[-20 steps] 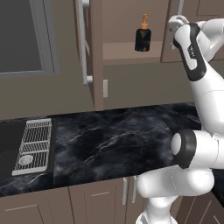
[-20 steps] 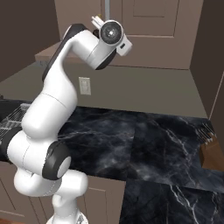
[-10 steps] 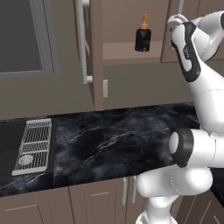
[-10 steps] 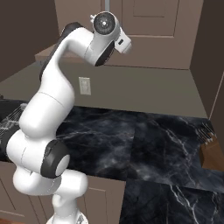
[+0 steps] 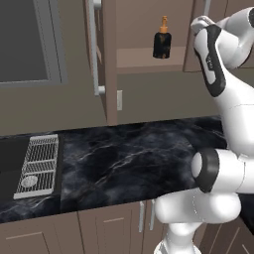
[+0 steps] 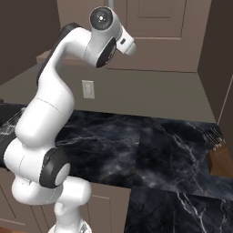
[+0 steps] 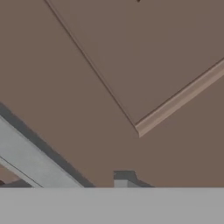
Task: Open the cabinet. Pick the soap dispenser and place it next to the sink. Then close the cabinet.
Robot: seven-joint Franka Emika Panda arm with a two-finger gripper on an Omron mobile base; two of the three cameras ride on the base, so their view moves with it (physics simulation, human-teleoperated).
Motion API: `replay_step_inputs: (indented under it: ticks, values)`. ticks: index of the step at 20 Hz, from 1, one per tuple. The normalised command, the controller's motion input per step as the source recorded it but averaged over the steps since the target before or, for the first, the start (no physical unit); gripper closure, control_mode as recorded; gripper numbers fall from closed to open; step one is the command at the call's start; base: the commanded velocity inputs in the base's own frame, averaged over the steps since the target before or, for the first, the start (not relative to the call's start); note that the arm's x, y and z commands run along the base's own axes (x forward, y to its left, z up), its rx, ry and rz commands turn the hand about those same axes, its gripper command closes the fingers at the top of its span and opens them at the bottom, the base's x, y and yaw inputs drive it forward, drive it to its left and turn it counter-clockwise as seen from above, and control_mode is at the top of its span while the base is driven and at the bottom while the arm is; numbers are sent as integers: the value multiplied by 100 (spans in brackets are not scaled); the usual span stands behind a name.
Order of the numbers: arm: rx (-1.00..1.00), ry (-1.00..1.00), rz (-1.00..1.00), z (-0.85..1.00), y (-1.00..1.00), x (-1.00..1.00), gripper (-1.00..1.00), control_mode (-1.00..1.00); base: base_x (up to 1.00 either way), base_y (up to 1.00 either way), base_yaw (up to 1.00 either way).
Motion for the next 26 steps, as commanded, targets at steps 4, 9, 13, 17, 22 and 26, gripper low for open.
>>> replay_step_inputs:
  ticks: [4, 9, 13, 17, 22, 26]
  values:
    - [0, 0, -3, -16, -97, -47, 100, -100, 0, 0, 0]
    - [0, 0, -3, -12, -99, -41, 100, -100, 0, 0, 0]
    - [0, 0, -4, -19, -100, -51, 100, -100, 0, 0, 0]
    - [0, 0, -6, -22, -100, -62, 100, -100, 0, 0, 0]
    - [1, 0, -7, -24, -100, -62, 100, -100, 0, 0, 0]
    - [4, 0, -7, -33, -100, -75, 100, -100, 0, 0, 0]
